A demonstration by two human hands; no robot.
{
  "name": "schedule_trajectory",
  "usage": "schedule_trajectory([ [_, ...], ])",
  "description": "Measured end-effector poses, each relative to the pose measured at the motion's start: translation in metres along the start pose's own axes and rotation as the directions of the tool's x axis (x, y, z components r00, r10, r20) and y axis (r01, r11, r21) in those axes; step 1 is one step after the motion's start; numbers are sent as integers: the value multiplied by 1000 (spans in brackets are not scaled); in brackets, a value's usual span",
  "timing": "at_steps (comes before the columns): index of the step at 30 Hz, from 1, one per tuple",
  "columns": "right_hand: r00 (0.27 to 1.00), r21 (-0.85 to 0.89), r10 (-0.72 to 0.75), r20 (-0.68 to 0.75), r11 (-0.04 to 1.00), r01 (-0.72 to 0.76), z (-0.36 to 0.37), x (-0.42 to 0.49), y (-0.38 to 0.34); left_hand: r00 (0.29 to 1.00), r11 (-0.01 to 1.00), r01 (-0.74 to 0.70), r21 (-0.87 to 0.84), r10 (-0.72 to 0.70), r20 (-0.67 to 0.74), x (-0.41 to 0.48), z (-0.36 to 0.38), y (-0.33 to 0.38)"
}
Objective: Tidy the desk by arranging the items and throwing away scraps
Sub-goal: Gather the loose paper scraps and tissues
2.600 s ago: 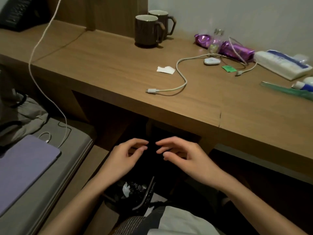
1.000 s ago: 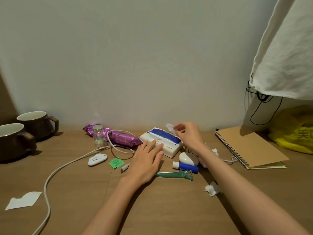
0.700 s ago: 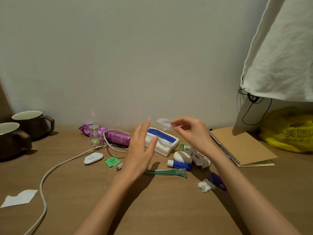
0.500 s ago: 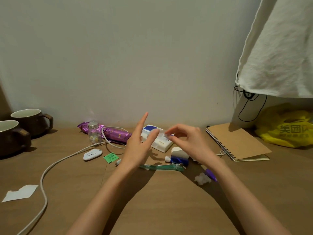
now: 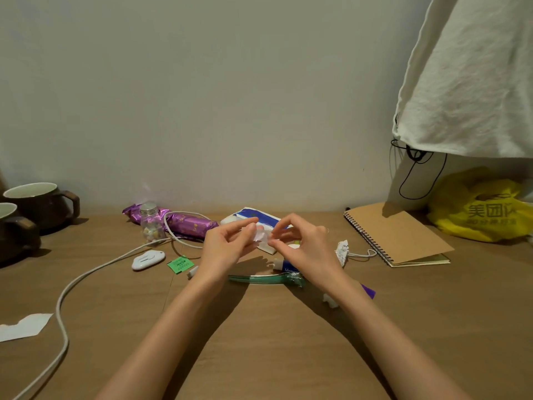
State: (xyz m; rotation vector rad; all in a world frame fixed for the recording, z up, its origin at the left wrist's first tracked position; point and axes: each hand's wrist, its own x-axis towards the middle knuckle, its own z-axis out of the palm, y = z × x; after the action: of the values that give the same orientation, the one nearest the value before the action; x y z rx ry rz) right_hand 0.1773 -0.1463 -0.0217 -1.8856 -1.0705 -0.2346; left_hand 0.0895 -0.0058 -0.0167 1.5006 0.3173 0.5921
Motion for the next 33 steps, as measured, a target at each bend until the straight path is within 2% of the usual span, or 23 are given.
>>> schedule_trajectory([
  [4,999,-30,18,49,999,-17,-14,1,0,999,999,-32,20,32,-8,2,0,-2],
  [9,974,-172,219,-58,959,-226,-55,2,15,996,992,-81,94,84,-24,2,-2,-4],
  [13,881,-423,474,-2,798,-430,-75,-4,46,993,982,-111,155,117,-28,3,-2,-5],
  [16,811,-493,579,79,730,-473,-74,-8,58,990,973,-131,190,137,-21,4,-3,-7],
  [20,824,-506,549,139,755,-417,-70,-7,65,987,963,-155,221,163,-17,4,-4,-9],
  [24,811,-514,571,126,737,-439,-67,-9,67,985,957,-163,239,171,-13,4,-4,-9],
  [27,832,-497,552,62,740,-454,-61,-11,69,984,953,-170,250,179,-16,2,-5,-9],
  [30,875,-483,481,-57,754,-445,-54,-17,67,978,945,-194,264,206,-19,-2,-7,-5],
  [33,903,-439,413,-117,794,-420,-48,-22,64,978,947,-193,258,208,-30,-8,-13,-2],
])
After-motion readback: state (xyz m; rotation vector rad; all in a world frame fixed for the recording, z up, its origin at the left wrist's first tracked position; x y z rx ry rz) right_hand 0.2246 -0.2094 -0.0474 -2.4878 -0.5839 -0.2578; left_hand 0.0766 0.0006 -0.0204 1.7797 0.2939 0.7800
